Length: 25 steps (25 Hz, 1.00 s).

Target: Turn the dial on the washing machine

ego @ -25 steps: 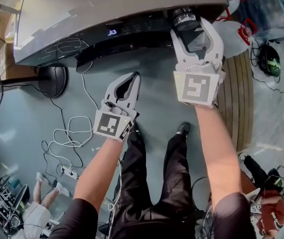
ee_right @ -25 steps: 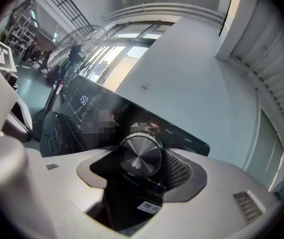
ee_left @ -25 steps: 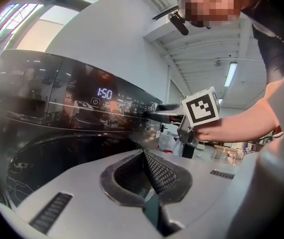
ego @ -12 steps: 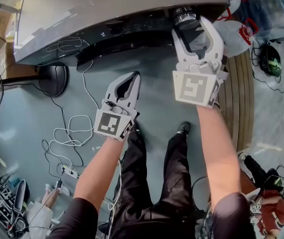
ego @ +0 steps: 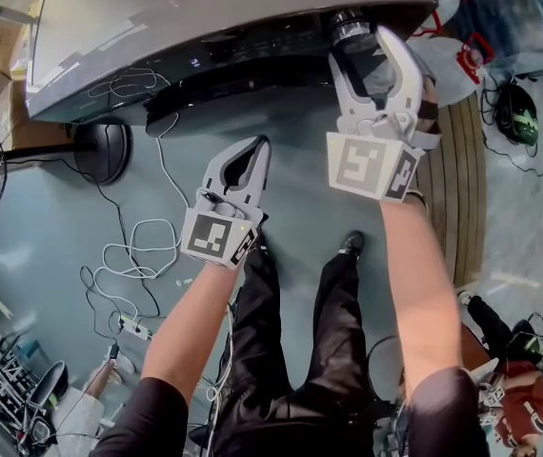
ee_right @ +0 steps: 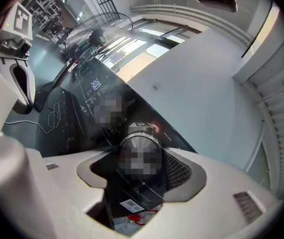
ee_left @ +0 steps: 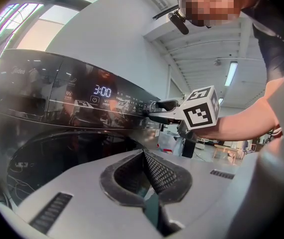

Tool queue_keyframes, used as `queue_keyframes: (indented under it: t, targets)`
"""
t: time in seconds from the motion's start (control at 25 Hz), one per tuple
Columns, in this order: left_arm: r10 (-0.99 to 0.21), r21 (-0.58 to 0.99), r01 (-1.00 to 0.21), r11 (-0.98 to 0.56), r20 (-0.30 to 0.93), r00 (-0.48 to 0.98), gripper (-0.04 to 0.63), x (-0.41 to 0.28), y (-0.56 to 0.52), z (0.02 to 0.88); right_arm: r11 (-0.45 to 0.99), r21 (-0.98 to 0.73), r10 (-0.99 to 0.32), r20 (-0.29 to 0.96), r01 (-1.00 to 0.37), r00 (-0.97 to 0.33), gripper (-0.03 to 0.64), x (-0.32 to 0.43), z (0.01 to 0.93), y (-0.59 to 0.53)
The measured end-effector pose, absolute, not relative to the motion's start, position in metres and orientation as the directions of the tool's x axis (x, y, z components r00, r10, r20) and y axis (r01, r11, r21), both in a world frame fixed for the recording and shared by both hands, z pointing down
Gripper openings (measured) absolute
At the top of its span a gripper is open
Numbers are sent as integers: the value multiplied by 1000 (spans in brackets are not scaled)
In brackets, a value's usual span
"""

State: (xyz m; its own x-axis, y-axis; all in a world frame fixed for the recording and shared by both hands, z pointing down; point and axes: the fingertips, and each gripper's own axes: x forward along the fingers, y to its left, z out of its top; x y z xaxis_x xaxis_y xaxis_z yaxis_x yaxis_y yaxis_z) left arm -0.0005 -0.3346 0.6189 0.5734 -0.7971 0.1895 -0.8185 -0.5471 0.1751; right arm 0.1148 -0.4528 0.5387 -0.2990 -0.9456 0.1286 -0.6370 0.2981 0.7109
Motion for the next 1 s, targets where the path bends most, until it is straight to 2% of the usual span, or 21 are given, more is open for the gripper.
queue_keyframes:
  t: [0.72, 1.0]
  targets:
    - [-797, 179, -819, -545, 192, 573, 17, 2, -330, 620, 270, 861, -943, 147, -431, -297, 291, 113, 545, -452]
    - [-794, 175, -816, -551, 191, 577, 17, 5, -328, 619, 268, 878, -941, 150, -398, -302, 292, 112, 545, -450]
